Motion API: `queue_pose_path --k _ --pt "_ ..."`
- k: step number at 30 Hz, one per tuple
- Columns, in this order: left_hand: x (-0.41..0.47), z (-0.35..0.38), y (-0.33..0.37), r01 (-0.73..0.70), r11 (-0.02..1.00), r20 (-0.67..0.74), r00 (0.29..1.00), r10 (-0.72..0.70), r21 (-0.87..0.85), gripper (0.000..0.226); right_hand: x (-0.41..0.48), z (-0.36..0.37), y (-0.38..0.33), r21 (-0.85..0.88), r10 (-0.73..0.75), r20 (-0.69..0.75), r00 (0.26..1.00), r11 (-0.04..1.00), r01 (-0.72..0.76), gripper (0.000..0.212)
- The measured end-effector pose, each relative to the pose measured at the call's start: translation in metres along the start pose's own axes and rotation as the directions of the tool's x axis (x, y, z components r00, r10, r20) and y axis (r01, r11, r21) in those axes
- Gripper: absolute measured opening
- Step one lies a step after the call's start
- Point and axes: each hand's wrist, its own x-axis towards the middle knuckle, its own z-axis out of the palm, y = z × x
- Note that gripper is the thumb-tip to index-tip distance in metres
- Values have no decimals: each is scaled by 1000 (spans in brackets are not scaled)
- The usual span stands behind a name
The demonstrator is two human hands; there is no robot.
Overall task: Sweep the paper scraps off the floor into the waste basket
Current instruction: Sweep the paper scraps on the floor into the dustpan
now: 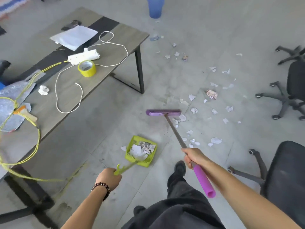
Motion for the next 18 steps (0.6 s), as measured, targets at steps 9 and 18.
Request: queue_pose_path --k 9,18 --pt "37 -6 102 93 994 24 996 -92 -63 13 57 -115 -62 -122 -41 -41 998 992 36 31" --pt "6 -12 62 268 947 -10 962 -274 -177 19 80 -43 -103 -275 -15 97 995 961 41 58"
